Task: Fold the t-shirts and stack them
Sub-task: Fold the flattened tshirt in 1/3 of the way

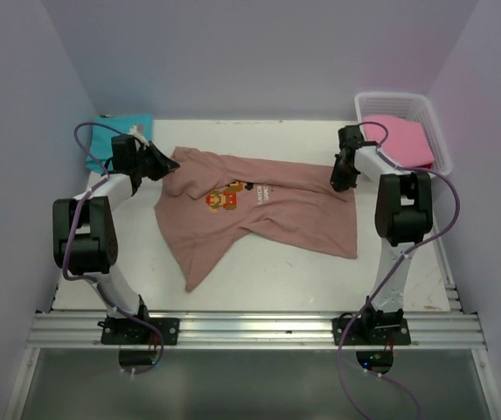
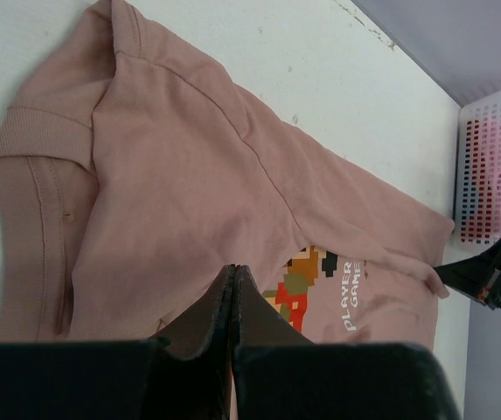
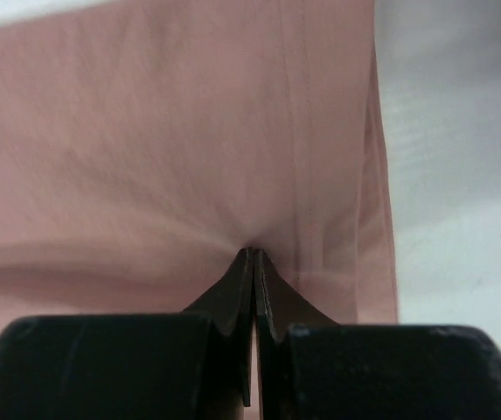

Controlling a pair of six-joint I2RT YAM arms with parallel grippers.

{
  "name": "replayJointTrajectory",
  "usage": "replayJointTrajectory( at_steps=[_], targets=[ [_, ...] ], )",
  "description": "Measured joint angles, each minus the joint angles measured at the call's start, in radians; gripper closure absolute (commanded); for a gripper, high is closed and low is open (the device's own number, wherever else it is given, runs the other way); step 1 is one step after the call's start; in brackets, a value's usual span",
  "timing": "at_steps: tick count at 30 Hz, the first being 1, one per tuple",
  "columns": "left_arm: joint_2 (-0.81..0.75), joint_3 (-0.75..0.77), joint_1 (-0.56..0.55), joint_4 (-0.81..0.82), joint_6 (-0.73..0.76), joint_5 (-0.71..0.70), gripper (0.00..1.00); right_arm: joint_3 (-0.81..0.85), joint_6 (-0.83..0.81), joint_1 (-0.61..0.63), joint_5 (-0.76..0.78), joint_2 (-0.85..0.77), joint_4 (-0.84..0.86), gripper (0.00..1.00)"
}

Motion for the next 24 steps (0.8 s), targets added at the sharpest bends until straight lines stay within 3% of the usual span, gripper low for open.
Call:
replayJointTrajectory(
  at_steps=[9,18,24],
  targets=[
    [0.0,-0.002,0.0,0.0,0.0,0.002,1.0,-0.19,0.002,0.0,0.002,-0.156,0.004,1.0],
    [-0.002,-0.023,0.0,-0.001,0.0,0.005,1.0,-0.274,0.003,0.0,0.008,-0.183,0.003,1.0],
    [-0.114,-0.149,-0.005,-0.02,0.002,0.023,1.0,-0.385,0.005,0.012,0.001,-0.315,0.014,1.0]
  ],
)
